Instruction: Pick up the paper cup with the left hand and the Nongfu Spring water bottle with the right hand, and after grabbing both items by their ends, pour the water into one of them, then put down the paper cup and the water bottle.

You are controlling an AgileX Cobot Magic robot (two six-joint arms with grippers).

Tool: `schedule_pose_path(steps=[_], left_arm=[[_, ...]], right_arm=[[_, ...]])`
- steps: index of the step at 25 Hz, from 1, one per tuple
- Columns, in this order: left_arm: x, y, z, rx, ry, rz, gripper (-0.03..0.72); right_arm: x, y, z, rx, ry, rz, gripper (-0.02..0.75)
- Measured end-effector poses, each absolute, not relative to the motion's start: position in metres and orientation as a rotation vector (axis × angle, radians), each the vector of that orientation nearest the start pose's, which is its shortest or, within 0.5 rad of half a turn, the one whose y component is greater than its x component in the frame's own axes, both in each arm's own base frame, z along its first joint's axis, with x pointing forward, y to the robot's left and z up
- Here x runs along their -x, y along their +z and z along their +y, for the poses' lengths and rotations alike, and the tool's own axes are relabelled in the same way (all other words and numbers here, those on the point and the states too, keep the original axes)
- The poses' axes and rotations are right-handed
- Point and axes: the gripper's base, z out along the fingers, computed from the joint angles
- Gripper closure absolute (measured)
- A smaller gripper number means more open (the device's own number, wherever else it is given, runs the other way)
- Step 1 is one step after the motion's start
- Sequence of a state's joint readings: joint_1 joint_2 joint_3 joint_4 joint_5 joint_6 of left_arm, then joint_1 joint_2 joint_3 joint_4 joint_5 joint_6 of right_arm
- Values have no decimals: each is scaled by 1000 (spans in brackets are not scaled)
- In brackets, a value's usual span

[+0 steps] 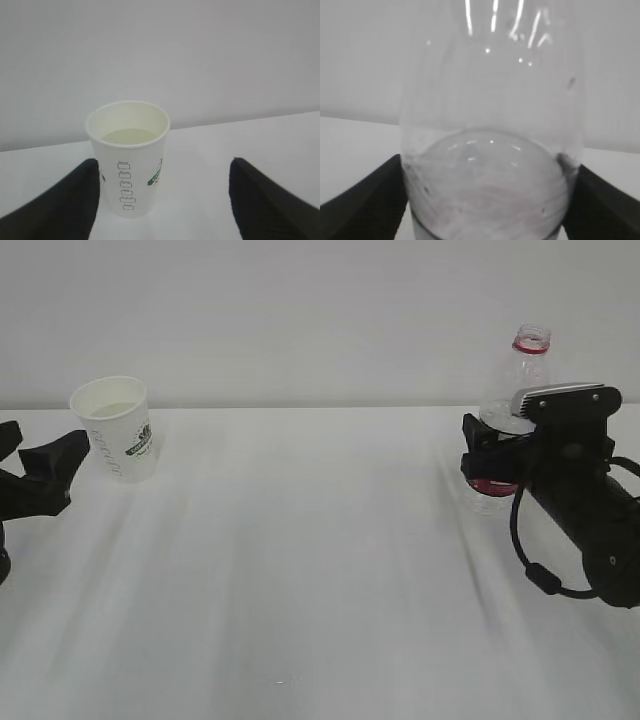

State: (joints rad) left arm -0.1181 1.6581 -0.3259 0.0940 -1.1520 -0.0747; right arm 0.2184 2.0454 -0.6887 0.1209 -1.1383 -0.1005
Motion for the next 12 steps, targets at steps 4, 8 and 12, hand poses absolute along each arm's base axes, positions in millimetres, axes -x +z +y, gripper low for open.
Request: schedule_pose_path(steps=[4,8,12], left_arm=[[-251,168,-38,-144,-193,1640,101],[-249,176,-38,-144,-193,1607,101],[-246,187,-38,-144,-194,1564,101]], right_arm=[[-344,128,66,154,23,1648,64],[-343,145,66,150,21,1600,64],[-333,160,63,145,20,1570,64]])
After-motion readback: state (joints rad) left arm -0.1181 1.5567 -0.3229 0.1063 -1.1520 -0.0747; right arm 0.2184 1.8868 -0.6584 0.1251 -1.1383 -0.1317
